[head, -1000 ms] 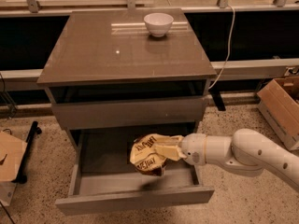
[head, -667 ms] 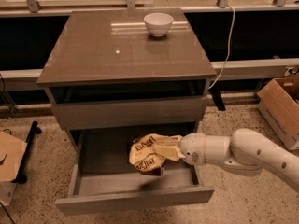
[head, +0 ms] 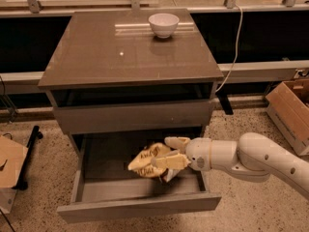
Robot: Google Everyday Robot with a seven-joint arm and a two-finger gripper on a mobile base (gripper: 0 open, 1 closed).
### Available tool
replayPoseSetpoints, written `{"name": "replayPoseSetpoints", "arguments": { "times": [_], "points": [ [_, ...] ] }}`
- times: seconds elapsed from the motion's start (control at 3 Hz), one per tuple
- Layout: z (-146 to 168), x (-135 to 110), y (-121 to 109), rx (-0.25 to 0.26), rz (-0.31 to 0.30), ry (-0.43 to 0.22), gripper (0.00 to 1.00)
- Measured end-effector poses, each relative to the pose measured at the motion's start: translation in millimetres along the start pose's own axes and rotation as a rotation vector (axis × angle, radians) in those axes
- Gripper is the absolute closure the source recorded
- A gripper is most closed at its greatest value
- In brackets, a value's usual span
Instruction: Place brown chip bag into middle drawer
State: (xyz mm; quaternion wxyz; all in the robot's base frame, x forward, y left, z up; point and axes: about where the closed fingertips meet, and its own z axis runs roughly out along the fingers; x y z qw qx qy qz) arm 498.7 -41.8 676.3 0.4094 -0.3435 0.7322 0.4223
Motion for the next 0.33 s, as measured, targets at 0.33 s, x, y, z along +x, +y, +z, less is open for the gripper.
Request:
{"name": "replayPoseSetpoints", "arguments": {
  "times": [0.33],
  "points": [
    [0.7,-0.1,0.5,-0.002,0.0,0.0,0.0]
  ]
}}
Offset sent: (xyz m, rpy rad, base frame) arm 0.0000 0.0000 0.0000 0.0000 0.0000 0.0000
